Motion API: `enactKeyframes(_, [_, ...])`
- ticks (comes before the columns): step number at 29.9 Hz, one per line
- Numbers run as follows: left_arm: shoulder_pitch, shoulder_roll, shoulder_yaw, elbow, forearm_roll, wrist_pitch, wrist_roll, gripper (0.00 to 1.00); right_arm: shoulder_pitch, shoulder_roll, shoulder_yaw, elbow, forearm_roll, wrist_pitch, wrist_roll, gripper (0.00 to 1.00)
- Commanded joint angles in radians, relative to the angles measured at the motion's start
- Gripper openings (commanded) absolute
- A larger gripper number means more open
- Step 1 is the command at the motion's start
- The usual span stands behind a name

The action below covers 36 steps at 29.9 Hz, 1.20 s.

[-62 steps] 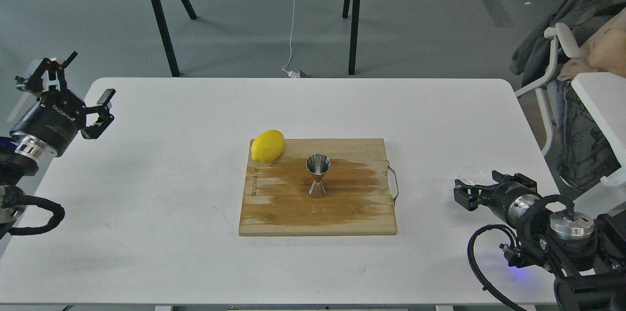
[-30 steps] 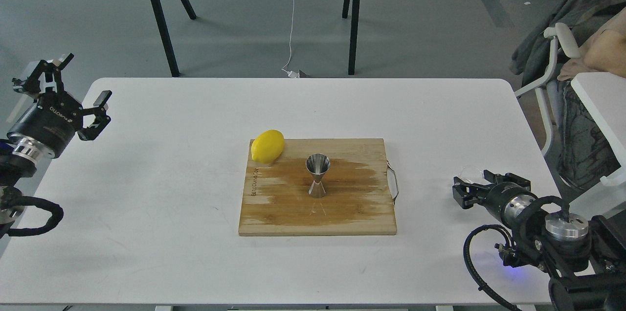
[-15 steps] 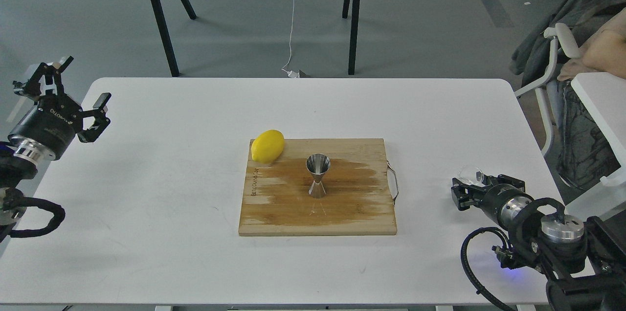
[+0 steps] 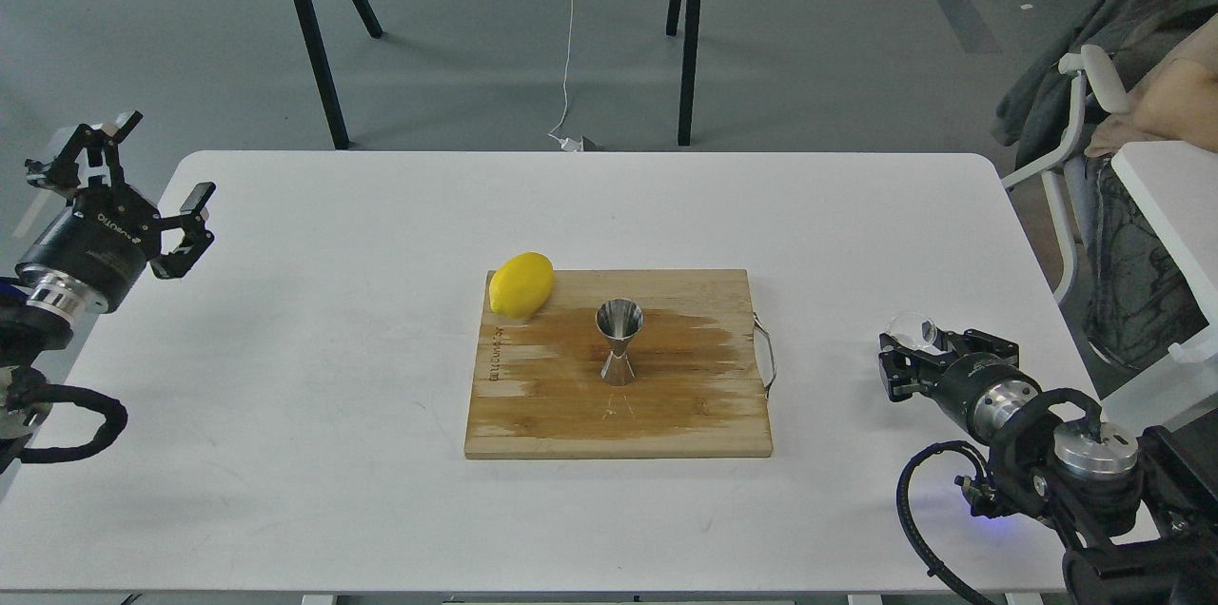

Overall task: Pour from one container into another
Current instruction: 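Lift the glass cup and move it above the jigger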

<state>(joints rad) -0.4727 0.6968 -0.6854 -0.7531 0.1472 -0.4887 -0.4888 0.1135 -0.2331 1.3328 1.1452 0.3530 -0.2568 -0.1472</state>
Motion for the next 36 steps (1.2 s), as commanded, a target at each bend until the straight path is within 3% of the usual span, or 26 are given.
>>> enactKeyframes(1, [0.000, 0.001, 0.000, 0.001, 0.000, 0.000, 0.000, 0.99, 0.005, 0.000, -0.001, 0.013, 0.000, 0.019, 0.000, 0.38])
enactKeyframes(7, [0.000, -0.002, 0.000, 0.005, -0.001, 0.000, 0.000, 0.99, 0.012, 0.000, -0.006, 0.129, -0.025, 0.079, 0.001, 0.36])
enactKeyframes(16, [-0.004, -0.020, -0.003, 0.005, -0.001, 0.000, 0.000, 0.99, 0.138, 0.001, -0.119, 0.254, -0.256, 0.198, -0.002, 0.35])
enactKeyframes(36, [-0.007, -0.023, 0.001, 0.005, -0.001, 0.000, 0.000, 0.99, 0.271, 0.038, -0.471, 0.288, -0.775, 0.212, 0.004, 0.34])
